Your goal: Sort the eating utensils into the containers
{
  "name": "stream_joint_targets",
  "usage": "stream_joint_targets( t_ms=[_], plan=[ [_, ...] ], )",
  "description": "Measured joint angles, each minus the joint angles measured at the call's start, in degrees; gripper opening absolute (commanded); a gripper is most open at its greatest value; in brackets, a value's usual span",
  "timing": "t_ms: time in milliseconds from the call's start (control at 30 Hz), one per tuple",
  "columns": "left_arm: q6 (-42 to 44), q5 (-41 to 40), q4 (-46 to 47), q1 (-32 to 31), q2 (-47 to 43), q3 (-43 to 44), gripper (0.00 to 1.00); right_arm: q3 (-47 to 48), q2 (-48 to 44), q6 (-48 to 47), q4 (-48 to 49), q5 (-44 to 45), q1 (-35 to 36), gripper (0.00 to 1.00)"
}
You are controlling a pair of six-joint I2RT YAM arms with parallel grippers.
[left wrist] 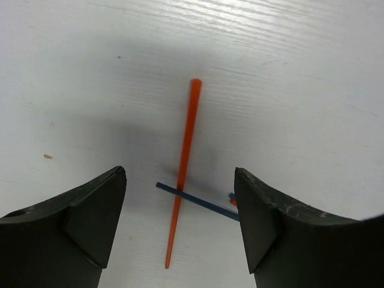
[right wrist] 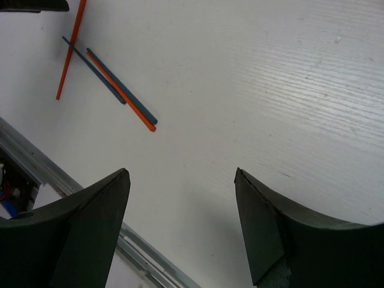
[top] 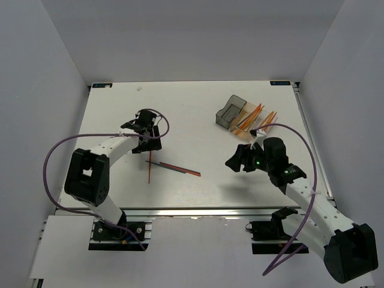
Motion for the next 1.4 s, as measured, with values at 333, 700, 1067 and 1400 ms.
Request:
stream_joint_targets(
  t_ms=[333,700,1067,1400],
  plan=[
    [-2.7,-2.1,-0.6,-9.0,-11.2,1.0,0.91,2.8,4.4,-4.0,-1.9,1.8,13.3,0.70],
    [0.0,-6.6,-1.9,-8.5,-1.2,4.6,0.68,3.8,2.8,-4.2,-1.9,6.6,17.5,0.71],
    [1.9,-5.9,-2.3,-5.6,7.2,4.4,0.54,1.2,0.6,-4.3,-2.0,6.7,17.5,0.71],
    [3.4,1.3,1.2,1.0,6.3,0.0,0.44,0.8,0.6,-4.3,-1.7,6.3,17.6,0.71]
  ],
)
